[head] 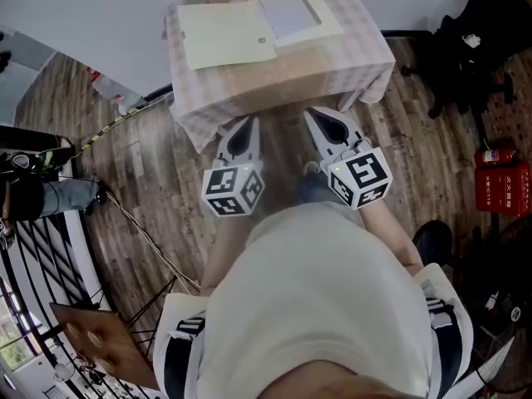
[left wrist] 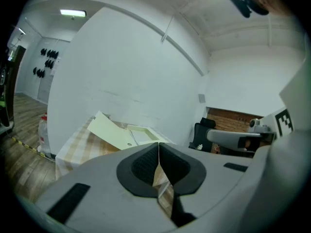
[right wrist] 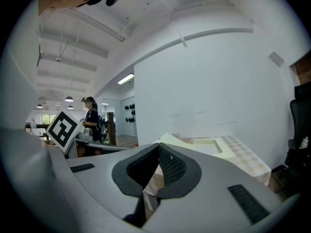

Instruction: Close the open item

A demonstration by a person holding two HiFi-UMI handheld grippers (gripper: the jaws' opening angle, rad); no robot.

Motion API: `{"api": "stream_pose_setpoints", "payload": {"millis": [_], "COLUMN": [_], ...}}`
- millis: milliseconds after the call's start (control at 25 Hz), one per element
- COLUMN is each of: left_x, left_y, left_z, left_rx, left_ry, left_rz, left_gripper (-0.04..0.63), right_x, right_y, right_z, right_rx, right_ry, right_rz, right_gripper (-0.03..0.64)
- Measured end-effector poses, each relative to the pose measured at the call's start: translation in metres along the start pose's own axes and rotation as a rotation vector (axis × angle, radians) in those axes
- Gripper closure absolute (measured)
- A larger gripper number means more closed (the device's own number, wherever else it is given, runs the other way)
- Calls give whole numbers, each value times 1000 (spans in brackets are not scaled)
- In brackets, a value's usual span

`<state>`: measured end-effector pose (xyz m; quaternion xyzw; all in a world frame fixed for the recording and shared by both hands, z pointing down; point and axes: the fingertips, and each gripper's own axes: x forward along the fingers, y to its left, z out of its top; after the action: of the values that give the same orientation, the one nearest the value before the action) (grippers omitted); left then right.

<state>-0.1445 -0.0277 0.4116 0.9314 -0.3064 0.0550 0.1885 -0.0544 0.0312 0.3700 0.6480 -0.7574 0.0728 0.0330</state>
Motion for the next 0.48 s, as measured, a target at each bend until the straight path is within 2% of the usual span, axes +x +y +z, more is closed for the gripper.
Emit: {"api": "stream_pose_setpoints", "payload": {"millis": [480], "left_x": [93], "left_y": [22], "left_z": [34], "left_rx": [-34], "left_ry": [-48], "left_rz": [141], "left_gripper": [588], "right_x": [64], "right_y": [-93], "right_z": [24], "right_rx": [-8], "right_ry": [-2], "right_rz": [108], "right_gripper": [617]}}
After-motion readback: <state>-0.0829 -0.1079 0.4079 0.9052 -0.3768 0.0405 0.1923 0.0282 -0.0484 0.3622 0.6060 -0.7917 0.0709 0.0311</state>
